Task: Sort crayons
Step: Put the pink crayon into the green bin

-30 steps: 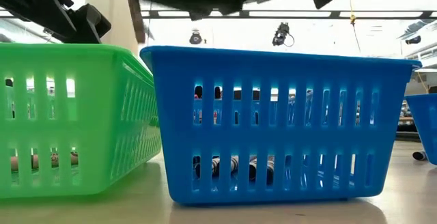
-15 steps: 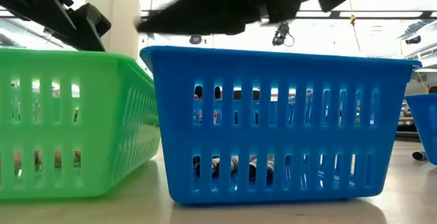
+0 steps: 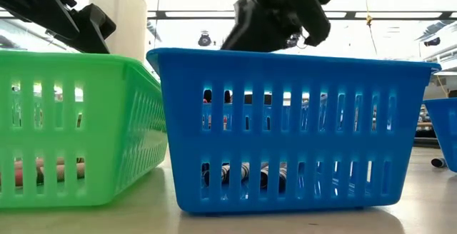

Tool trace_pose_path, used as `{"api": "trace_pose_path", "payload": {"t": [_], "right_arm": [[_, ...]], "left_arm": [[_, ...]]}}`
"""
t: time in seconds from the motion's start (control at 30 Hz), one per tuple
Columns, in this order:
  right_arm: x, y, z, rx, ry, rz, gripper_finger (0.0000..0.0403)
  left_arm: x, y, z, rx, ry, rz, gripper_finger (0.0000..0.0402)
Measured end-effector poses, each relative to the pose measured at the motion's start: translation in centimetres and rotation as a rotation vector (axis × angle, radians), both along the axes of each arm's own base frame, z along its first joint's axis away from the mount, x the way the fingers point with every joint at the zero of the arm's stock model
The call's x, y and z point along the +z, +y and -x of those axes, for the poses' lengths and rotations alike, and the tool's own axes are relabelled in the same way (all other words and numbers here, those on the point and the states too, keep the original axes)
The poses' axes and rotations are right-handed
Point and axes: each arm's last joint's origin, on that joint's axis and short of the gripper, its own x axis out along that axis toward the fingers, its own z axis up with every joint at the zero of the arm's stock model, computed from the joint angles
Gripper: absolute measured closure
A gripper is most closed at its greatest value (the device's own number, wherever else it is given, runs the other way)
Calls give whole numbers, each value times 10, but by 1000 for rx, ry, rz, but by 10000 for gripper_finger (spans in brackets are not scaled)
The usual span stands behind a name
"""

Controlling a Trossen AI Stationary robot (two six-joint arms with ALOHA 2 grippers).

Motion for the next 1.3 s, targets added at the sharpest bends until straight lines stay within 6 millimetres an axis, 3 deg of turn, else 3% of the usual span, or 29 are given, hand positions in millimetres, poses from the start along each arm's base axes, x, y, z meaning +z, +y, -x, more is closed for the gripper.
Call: {"api": "trace_pose_path", "payload": {"t": [0.5, 0.93, 1.3], "right_arm": [[4, -22, 35, -185, 283, -3, 277], [-8, -66, 64, -398, 667, -38, 277], [-49, -115, 82, -405, 795, -115, 277]], "left_arm": [[0, 0, 0, 0, 6, -4, 164], [-1, 0, 0, 0, 6, -5, 164], [-1, 0, 0, -33, 1, -43, 164]]}}
